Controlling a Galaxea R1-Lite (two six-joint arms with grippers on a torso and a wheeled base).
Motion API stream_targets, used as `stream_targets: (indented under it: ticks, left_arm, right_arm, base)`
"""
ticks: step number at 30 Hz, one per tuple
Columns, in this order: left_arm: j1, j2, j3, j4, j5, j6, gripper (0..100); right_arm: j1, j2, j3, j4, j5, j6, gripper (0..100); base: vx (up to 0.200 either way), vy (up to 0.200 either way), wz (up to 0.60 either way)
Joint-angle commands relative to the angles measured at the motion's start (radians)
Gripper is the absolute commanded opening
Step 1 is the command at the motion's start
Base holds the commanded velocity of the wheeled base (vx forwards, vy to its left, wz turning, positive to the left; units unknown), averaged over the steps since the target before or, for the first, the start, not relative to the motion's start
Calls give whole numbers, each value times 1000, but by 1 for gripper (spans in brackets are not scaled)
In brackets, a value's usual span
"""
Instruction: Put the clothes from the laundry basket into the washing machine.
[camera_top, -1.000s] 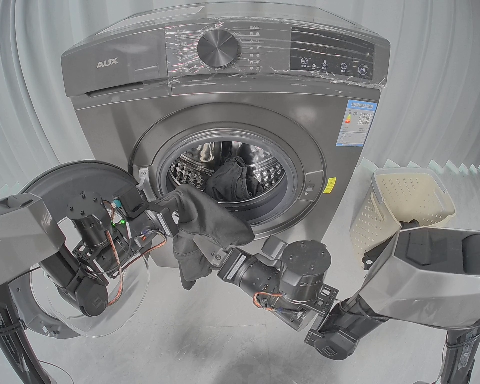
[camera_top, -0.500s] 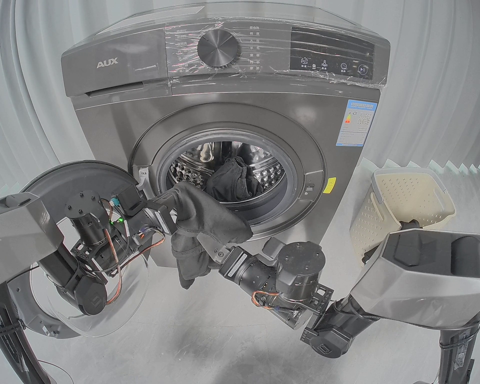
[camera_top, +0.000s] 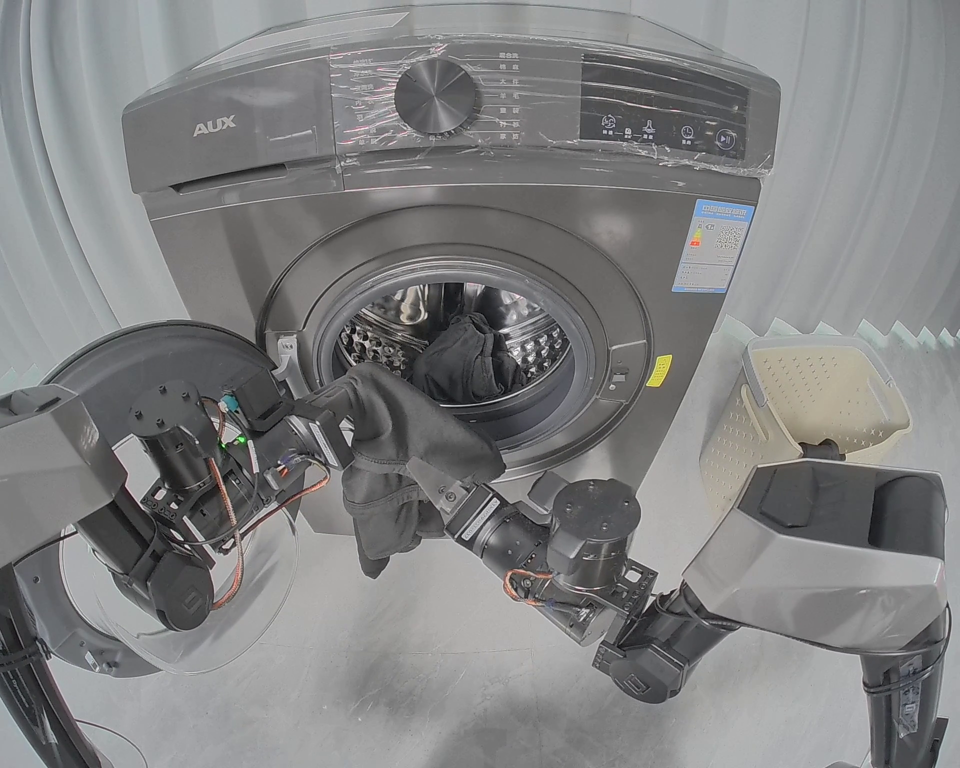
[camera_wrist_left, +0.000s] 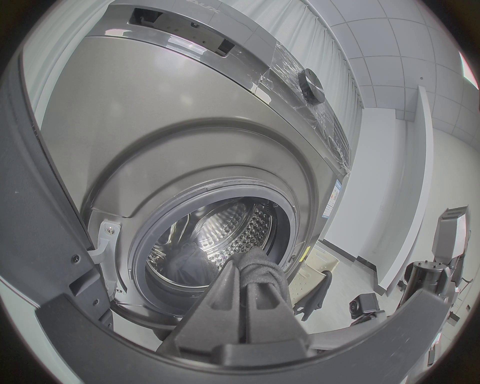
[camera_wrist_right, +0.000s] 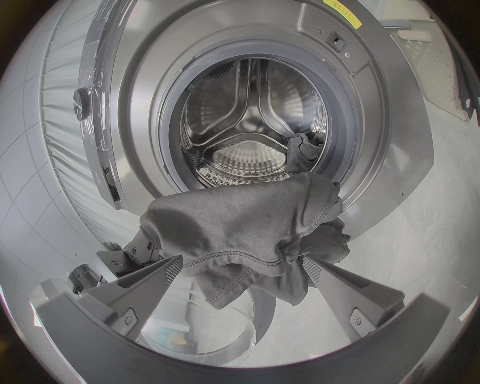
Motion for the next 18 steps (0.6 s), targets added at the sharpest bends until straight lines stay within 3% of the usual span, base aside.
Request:
stream_targets:
  ticks: [1,15,16,18]
  left_arm:
    - [-1,-1,1,0,0,0,0]
    - [-2,-8,1,0,-1,0,0]
    - [-2,-8,2,0,-1,0,0]
    - [-4,-9,2,0,-1,0,0]
  right_arm:
    - [-3,29,-30,2,-1,2,100]
    - [9,36,-62,-2,-5,16,100]
    - [9,44,-70,-1,-12,15,0]
    - [9,55,-91,-1,-28,13,0]
  base:
    - [0,0,0]
    - [0,0,0]
    - [0,0,0]
    - [0,0,0]
